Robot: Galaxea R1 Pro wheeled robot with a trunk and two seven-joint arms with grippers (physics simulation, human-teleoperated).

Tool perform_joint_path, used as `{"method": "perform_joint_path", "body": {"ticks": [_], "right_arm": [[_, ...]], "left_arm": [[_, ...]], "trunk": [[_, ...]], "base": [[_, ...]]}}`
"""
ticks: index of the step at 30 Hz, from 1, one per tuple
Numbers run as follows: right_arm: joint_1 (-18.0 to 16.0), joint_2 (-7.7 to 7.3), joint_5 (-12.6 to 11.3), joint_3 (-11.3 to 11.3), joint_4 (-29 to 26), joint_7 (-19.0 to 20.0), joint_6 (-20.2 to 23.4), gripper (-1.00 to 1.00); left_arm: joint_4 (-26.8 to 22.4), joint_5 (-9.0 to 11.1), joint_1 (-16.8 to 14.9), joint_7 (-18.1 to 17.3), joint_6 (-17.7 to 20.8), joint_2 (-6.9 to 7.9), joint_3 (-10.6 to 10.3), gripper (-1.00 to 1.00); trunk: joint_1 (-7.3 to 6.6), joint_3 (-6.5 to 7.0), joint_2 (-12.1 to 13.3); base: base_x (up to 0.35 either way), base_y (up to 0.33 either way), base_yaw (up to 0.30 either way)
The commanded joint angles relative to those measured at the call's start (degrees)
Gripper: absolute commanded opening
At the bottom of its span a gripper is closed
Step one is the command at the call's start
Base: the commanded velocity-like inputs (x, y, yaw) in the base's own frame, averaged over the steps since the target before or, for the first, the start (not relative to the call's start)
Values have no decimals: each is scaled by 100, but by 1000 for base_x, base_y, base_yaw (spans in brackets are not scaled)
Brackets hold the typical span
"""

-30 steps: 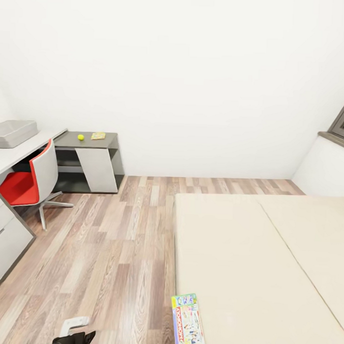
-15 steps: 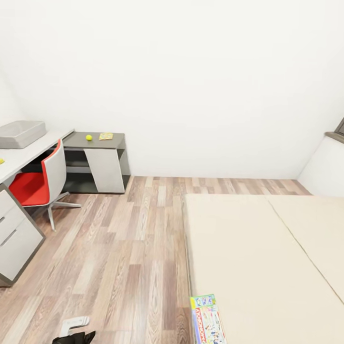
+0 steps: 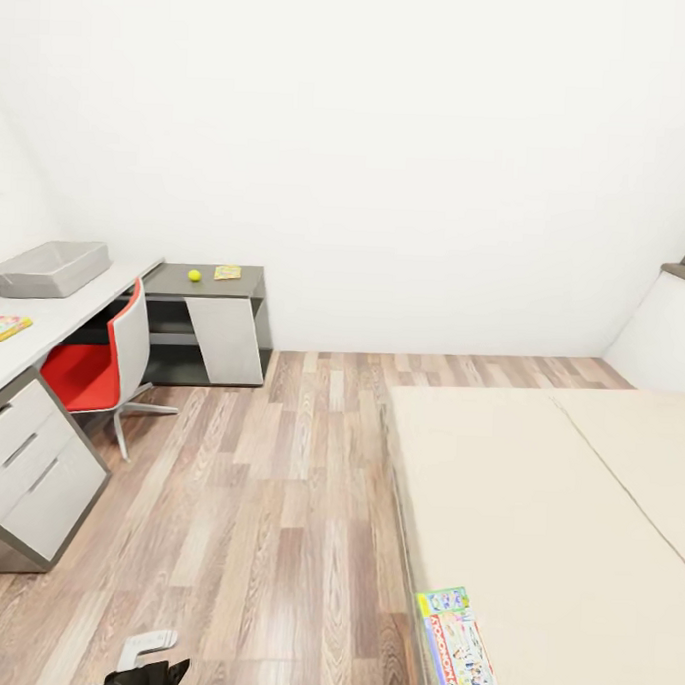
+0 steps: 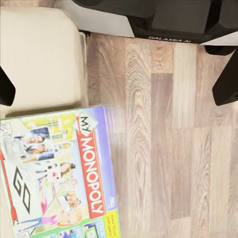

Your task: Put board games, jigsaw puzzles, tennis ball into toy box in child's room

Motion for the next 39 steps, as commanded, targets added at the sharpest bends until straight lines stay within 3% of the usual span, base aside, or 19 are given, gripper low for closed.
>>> {"method": "perform_joint_path", "body": {"ticks": [1, 20, 39], "right_arm": [[-3, -2, -48, -7, 4, 38, -4, 100], [-3, 6, -48, -8, 3, 38, -29, 100], [-3, -2, -48, -15, 6, 38, -31, 100]], "left_arm": [[2, 24, -4, -37, 18, 0, 30, 100], [2, 24, -4, -37, 18, 1, 30, 100], [2, 24, -4, -37, 18, 2, 30, 100]], "trunk": [[3, -10, -10], [3, -9, -10], [3, 28, -10]], "base": [[0, 288, 0], [43, 282, -14], [220, 226, -250]]}}
